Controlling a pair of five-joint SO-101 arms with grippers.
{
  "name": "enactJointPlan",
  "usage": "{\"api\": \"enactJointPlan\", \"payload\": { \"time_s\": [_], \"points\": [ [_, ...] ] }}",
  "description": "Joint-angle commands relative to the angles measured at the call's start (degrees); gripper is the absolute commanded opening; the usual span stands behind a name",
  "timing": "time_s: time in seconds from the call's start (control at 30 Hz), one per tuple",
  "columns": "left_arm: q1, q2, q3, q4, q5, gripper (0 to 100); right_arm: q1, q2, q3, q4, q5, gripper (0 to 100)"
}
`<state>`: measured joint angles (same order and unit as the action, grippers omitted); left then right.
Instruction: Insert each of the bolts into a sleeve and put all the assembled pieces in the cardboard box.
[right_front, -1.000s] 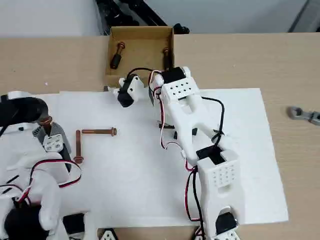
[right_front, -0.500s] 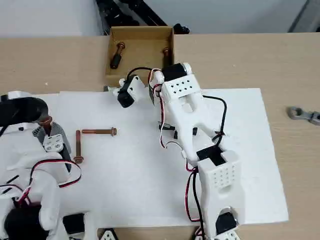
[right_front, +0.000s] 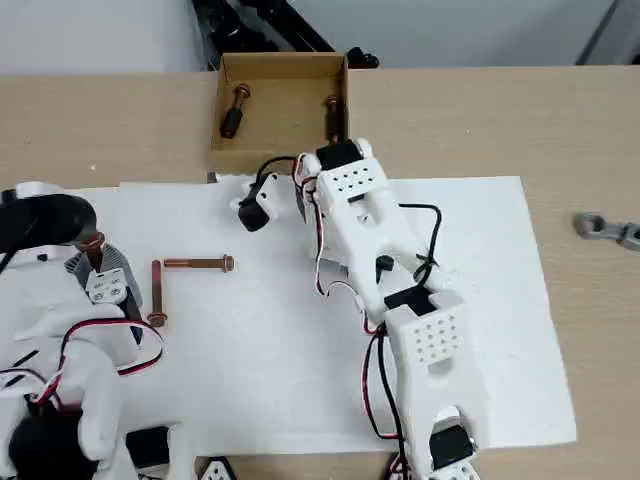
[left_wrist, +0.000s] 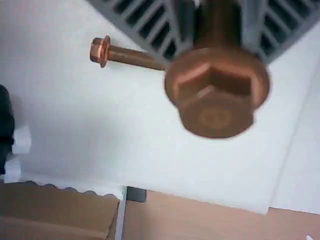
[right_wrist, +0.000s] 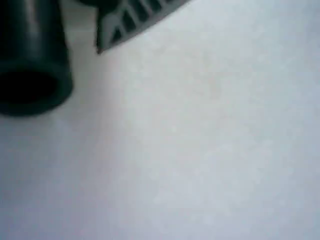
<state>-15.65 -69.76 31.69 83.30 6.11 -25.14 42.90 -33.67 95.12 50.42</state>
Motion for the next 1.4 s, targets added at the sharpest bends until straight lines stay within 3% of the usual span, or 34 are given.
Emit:
{"api": "enactJointPlan", "payload": {
  "time_s": [0.0, 0.37, 0.6, 0.9, 0.97, 1.17, 1.37],
  "points": [
    [-0.44, 0.53, -0.22, -0.97, -0.18, 1, 0.31, 1.63, -1.58, -1.98, -0.53, 22.1],
    [-0.44, 0.53, 1.19, -1.93, -0.18, 1, 0.22, 5.23, -1.58, -2.15, -0.26, 21.4],
    [-0.44, 0.44, 1.10, -1.93, -0.18, 1, -1.36, 6.20, -1.58, -2.24, -0.44, 0.8],
    [-0.44, 0.44, 0.84, -1.93, -0.18, 1, -1.45, 3.65, -1.93, -2.33, -0.62, 1.5],
    [-0.44, 0.44, 0.84, -1.93, -0.18, 1, -1.36, 0.92, -1.93, -2.33, -3.60, 1.5],
    [-0.44, 0.44, 0.84, -1.93, -0.18, 1, -1.19, -10.95, -1.85, 0.40, -25.76, 1.3],
    [-0.44, 0.44, 0.84, -2.02, -0.18, 1, -0.57, -25.10, -1.76, 0.48, -28.48, 0.2]
  ]
}}
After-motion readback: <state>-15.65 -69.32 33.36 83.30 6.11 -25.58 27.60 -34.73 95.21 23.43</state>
